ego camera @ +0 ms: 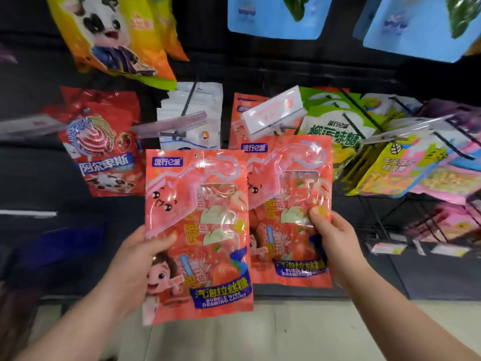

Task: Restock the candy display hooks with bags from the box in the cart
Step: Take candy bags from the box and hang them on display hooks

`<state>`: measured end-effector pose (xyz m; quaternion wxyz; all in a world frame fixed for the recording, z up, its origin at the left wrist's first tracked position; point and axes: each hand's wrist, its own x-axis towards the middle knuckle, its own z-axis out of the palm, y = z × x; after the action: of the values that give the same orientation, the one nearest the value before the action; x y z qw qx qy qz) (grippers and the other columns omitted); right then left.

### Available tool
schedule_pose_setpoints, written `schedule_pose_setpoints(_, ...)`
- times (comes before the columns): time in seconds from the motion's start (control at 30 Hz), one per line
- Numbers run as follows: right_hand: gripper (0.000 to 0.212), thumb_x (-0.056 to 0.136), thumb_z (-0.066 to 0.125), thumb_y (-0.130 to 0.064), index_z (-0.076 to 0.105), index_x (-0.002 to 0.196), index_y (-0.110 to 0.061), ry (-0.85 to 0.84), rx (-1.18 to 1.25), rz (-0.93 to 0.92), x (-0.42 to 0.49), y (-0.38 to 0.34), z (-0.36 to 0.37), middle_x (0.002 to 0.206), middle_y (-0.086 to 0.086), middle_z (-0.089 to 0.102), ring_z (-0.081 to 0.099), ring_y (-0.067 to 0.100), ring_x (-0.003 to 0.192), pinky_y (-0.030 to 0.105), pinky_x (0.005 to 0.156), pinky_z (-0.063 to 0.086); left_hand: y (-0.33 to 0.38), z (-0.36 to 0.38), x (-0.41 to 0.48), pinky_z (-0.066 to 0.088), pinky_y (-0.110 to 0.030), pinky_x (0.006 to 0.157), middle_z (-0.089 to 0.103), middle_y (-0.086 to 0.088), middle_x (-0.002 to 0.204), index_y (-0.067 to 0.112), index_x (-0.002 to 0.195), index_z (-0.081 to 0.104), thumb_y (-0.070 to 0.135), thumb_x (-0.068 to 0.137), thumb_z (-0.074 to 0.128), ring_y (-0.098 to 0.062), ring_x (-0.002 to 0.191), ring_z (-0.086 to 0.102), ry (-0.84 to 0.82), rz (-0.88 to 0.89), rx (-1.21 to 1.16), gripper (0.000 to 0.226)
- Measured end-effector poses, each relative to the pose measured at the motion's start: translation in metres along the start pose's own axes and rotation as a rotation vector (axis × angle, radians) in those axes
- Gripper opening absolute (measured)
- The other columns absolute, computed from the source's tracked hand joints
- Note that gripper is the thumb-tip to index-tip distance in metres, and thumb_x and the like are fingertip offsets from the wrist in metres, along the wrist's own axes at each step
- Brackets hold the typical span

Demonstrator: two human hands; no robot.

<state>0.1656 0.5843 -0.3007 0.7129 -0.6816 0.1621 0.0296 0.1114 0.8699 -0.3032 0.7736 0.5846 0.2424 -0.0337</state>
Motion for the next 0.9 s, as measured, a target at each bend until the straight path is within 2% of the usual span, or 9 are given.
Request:
schedule_pose_setpoints(0.07, 0.015, 0.094, 0.056, -0.021, 0.068, 0.092, -0.013, -0.02, 0.019, 0.013, 0.005, -0.003, 0.001, 0.083, 0.009, 0.074, 0.071, 0.026, 0.078, 0.042, 0.074, 0.059, 0.001, 0.003, -0.001, 0.059, -0.035, 0.059, 0.075, -0.016, 0.09, 0.009, 0.102, 0.066, 0.001, 0.081, 0.06, -0.027, 0.072, 0.073, 0.011, -0.001, 0.001, 0.023)
schedule_pose_setpoints(0.13, 0.016, 0.094, 0.057, -0.023, 0.069, 0.094, -0.012, -0.029, 0.017, 0.022, 0.01, -0.005, 0.002, 0.09, 0.013, 0.074, 0.07, 0.032, 0.086, 0.048, 0.081, 0.057, 0.002, 0.006, -0.001, 0.059, -0.035, 0.056, 0.075, -0.017, 0.09, 0.007, 0.103, 0.066, 0.0, 0.084, 0.059, -0.027, 0.07, 0.073, 0.029, -0.006, -0.011, 0.022)
schedule_pose_setpoints(0.33, 0.018, 0.094, 0.058, -0.027, 0.07, 0.091, -0.014, -0.053, 0.014, 0.038, 0.017, -0.006, 0.005, 0.097, 0.016, 0.073, 0.068, 0.037, 0.095, 0.055, 0.087, 0.054, 0.006, 0.011, 0.001, 0.059, -0.035, 0.055, 0.073, -0.021, 0.096, 0.004, 0.112, 0.062, 0.001, 0.084, 0.059, -0.03, 0.074, 0.072, 0.033, -0.031, -0.024, 0.028)
schedule_pose_setpoints(0.43, 0.02, 0.094, 0.058, -0.028, 0.069, 0.083, -0.016, -0.051, 0.015, 0.04, 0.024, -0.007, 0.008, 0.082, 0.008, 0.072, 0.067, 0.031, 0.082, 0.05, 0.084, 0.055, 0.008, 0.014, 0.002, 0.059, -0.035, 0.057, 0.074, -0.019, 0.094, 0.007, 0.109, 0.062, 0.001, 0.085, 0.059, -0.029, 0.072, 0.073, 0.024, -0.042, -0.027, 0.025)
schedule_pose_setpoints(0.5, 0.019, 0.094, 0.058, -0.027, 0.068, 0.084, -0.014, -0.051, 0.028, 0.051, 0.032, -0.008, 0.013, 0.075, 0.005, 0.071, 0.068, 0.026, 0.076, 0.047, 0.08, 0.056, 0.009, 0.017, 0.005, 0.057, -0.035, 0.059, 0.075, -0.016, 0.089, 0.009, 0.106, 0.063, 0.001, 0.085, 0.059, -0.028, 0.071, 0.073, 0.019, -0.042, -0.029, 0.022)
schedule_pose_setpoints(0.63, 0.023, 0.095, 0.057, -0.027, 0.063, 0.089, -0.006, -0.05, 0.047, 0.092, 0.055, -0.012, 0.029, 0.084, 0.016, 0.062, 0.061, 0.029, 0.077, 0.05, 0.081, 0.054, 0.007, 0.023, 0.013, 0.056, -0.035, 0.06, 0.075, -0.018, 0.092, 0.009, 0.105, 0.063, 0.0, 0.085, 0.059, -0.029, 0.073, 0.073, 0.02, -0.039, -0.018, 0.023)
schedule_pose_setpoints(0.7, 0.024, 0.094, 0.057, -0.028, 0.061, 0.089, -0.006, -0.03, 0.037, 0.082, 0.068, -0.013, 0.037, 0.084, 0.017, 0.06, 0.06, 0.027, 0.071, 0.044, 0.075, 0.055, 0.005, 0.025, 0.018, 0.057, -0.036, 0.06, 0.075, -0.019, 0.093, 0.009, 0.106, 0.062, 0.001, 0.084, 0.06, -0.031, 0.074, 0.073, 0.01, -0.045, -0.013, 0.023)
schedule_pose_setpoints(0.77, 0.021, 0.095, 0.057, -0.027, 0.061, 0.085, -0.009, -0.01, 0.038, 0.085, 0.084, -0.013, 0.041, 0.076, 0.009, 0.064, 0.062, 0.018, 0.06, 0.032, 0.063, 0.056, 0.001, 0.028, 0.023, 0.058, -0.037, 0.06, 0.075, -0.018, 0.091, 0.01, 0.104, 0.063, 0.001, 0.084, 0.06, -0.03, 0.073, 0.073, 0.001, -0.043, -0.01, 0.022)
schedule_pose_setpoints(0.9, 0.023, 0.097, 0.054, -0.022, 0.056, 0.076, -0.013, -0.007, 0.015, 0.112, 0.109, -0.017, 0.046, 0.066, 0.004, 0.058, 0.056, 0.005, 0.037, 0.013, 0.036, 0.041, -0.007, 0.034, 0.032, 0.057, -0.037, 0.062, 0.075, -0.015, 0.081, 0.011, 0.095, 0.064, -0.002, 0.085, 0.058, -0.026, 0.064, 0.072, 0.011, -0.022, -0.003, 0.017)
